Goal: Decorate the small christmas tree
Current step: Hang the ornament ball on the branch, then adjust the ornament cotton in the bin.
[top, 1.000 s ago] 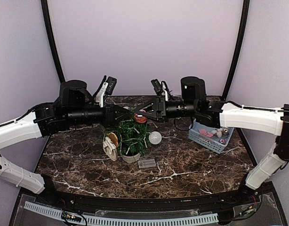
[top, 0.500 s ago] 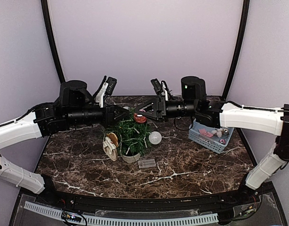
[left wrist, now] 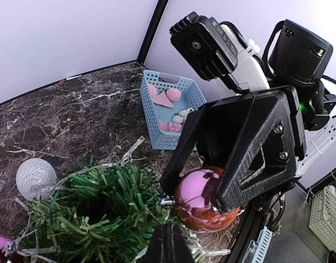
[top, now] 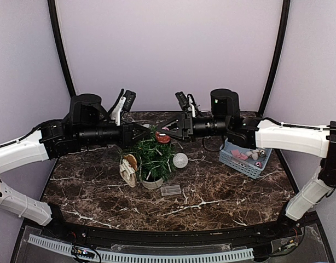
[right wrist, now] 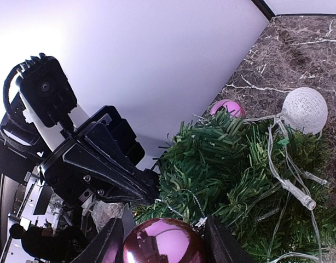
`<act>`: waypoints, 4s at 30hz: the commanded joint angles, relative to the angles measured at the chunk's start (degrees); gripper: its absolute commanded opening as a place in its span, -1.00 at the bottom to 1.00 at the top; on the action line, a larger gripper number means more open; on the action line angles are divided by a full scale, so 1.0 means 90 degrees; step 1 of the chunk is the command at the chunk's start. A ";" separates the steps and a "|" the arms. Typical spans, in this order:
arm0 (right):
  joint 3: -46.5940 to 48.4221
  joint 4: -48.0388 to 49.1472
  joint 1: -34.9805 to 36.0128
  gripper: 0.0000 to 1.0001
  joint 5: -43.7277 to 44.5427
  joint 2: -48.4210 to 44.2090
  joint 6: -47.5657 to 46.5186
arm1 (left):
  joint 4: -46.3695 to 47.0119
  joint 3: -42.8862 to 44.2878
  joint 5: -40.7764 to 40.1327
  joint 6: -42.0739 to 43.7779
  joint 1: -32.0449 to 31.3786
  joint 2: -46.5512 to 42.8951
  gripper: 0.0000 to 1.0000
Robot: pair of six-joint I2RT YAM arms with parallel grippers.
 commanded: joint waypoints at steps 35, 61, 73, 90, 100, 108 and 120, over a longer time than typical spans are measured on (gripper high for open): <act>-0.0274 -0.0487 -0.0082 -0.06 0.0339 -0.0474 -0.0257 | -0.0135 -0.0277 -0.0722 0.0023 0.0022 -0.0098 -1.00; -0.0590 -0.0621 -0.0192 0.55 0.1234 -0.1229 -0.0659 | 0.0099 -0.0240 -0.0900 0.0123 0.0022 -0.0190 -0.61; -0.0617 -0.0507 -0.0199 0.56 0.1339 -0.1251 -0.0678 | 0.0182 -0.0530 -0.1136 0.0155 0.0024 -0.0848 -0.40; 0.0490 -0.3906 -0.1068 0.96 0.4584 -0.1945 -0.2390 | -0.1706 0.1950 -0.0644 0.1097 0.1033 0.0059 0.75; -0.0144 -0.4075 -0.2863 0.97 0.4690 -0.1692 -0.2485 | -0.1092 0.0830 0.0314 0.1225 0.3364 -0.0191 0.76; -0.1017 -0.3771 -0.4058 0.78 0.4197 -0.1470 -0.2370 | -0.0949 -0.0079 0.0665 0.1202 0.4912 -0.0505 0.76; -0.1225 -0.4005 -0.4557 0.50 0.5075 -0.0286 -0.2399 | -0.0380 -0.1119 -0.0333 0.1909 0.4956 -0.1205 0.76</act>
